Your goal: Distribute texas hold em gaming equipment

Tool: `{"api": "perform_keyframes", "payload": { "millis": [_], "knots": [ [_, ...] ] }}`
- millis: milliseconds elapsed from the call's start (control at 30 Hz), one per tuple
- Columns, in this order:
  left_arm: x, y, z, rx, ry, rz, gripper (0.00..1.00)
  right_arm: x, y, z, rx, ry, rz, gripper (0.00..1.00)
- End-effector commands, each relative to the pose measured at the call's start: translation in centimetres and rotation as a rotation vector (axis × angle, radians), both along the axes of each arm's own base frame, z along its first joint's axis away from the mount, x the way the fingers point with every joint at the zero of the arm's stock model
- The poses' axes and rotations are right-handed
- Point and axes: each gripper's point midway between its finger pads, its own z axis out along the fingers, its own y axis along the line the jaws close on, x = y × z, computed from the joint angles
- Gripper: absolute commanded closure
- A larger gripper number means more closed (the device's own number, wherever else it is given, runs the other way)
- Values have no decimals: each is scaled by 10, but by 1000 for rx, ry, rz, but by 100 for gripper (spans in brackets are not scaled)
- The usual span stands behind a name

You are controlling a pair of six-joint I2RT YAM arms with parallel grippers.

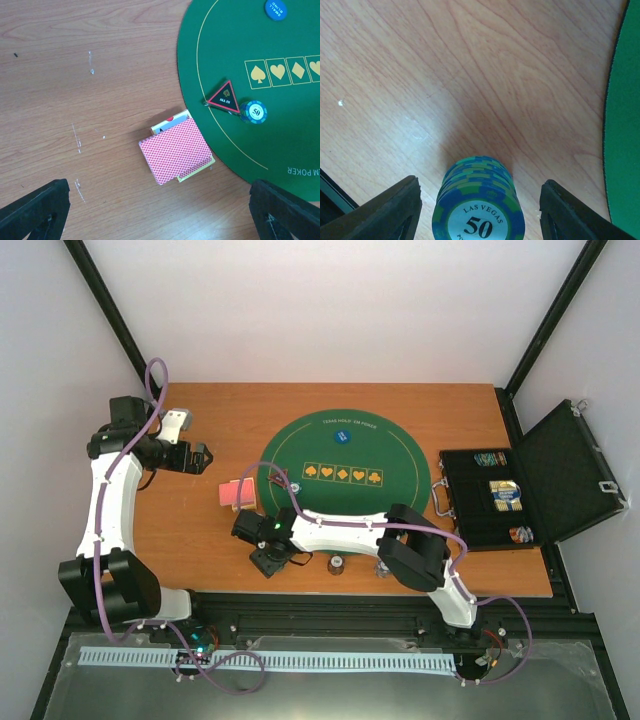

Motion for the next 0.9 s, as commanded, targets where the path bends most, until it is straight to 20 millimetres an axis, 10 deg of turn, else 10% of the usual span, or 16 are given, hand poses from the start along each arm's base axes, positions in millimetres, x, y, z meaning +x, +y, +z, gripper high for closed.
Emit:
{"api": "perform_keyframes", "payload": {
  "millis": [0,867],
  "knots": [
    [1,2,20,8,-53,-1,0,-2,0,-12,-23,-5,-1,35],
    [2,2,22,10,-59,1,0,4,0,18,10,-37,-3,61]
  ]
}}
